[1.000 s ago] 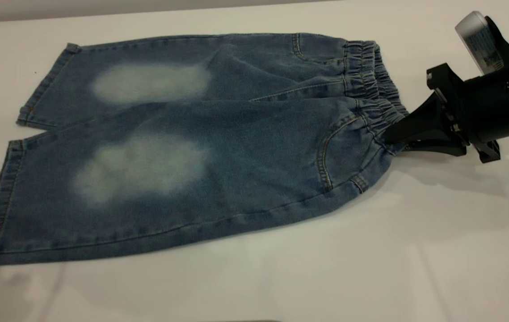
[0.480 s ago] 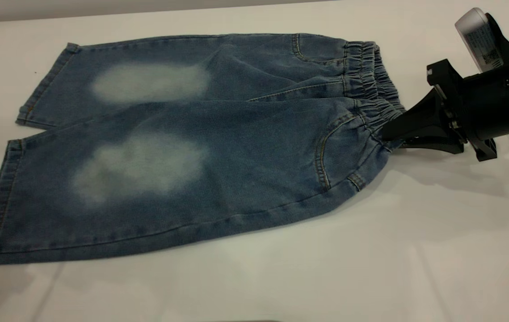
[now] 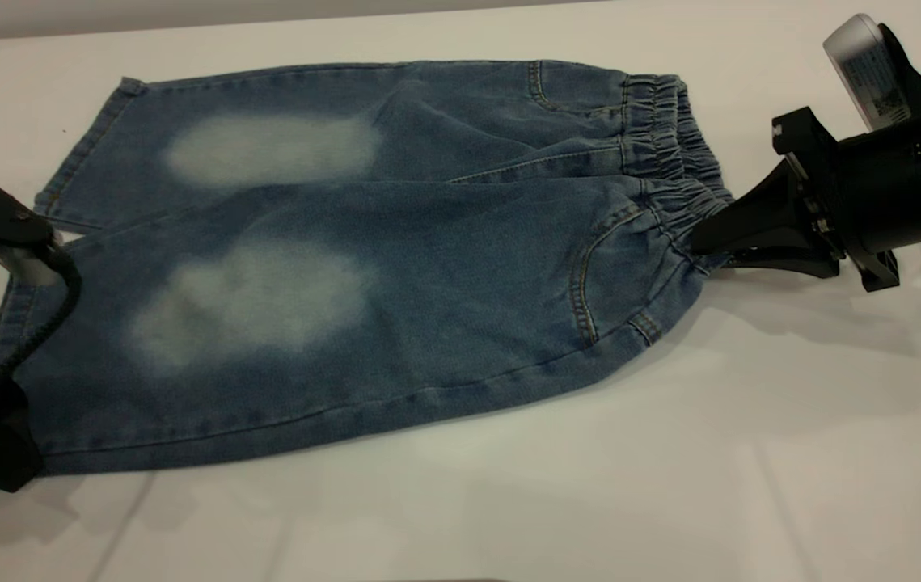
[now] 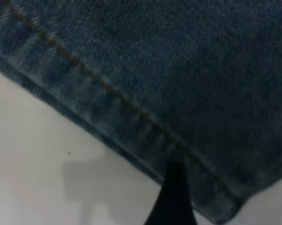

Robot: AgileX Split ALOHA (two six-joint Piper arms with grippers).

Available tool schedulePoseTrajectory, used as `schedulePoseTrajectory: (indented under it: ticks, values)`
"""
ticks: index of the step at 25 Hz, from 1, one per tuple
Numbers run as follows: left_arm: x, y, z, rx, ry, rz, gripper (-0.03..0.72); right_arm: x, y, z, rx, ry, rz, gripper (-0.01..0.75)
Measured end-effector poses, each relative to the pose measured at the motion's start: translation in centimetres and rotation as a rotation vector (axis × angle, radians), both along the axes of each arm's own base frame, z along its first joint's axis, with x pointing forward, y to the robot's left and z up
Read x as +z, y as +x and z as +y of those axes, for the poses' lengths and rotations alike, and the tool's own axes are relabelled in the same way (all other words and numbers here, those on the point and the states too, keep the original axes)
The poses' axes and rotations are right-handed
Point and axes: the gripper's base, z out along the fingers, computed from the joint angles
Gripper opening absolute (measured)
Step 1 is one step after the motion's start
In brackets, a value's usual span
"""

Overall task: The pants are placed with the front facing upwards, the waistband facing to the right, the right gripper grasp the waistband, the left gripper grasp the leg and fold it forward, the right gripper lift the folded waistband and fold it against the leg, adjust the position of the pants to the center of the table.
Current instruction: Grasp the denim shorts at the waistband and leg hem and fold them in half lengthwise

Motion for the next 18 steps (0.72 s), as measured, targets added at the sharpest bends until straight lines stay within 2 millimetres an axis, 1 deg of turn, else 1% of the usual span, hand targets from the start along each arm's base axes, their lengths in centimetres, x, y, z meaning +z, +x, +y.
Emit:
schedulePoseTrajectory:
  ticks: [5, 10, 12, 13, 18]
  values:
    - [-0.75, 0.13, -0.01, -0.002, 0.0, -0.004, 0.554, 0.0, 0.0, 0.0, 0.0, 0.0, 0.0, 0.039]
    - [-1.09, 0.2, -0.01, -0.011, 0.002, 0.001, 0.456, 0.01, 0.0, 0.01, 0.001, 0.001, -0.001, 0.041]
    - [-1.13, 0.33, -0.01, -0.016, 0.004, -0.001, 0.396, 0.07, 0.0, 0.04, 0.002, 0.009, -0.004, 0.041]
    - [-1.12, 0.4, 0.01, -0.016, 0.004, -0.003, 0.351, 0.11, 0.0, 0.07, 0.003, 0.013, -0.005, 0.041]
    - [-1.06, 0.62, 0.0, -0.018, 0.004, -0.015, 0.092, 0.32, 0.0, 0.23, 0.01, 0.04, -0.014, 0.041]
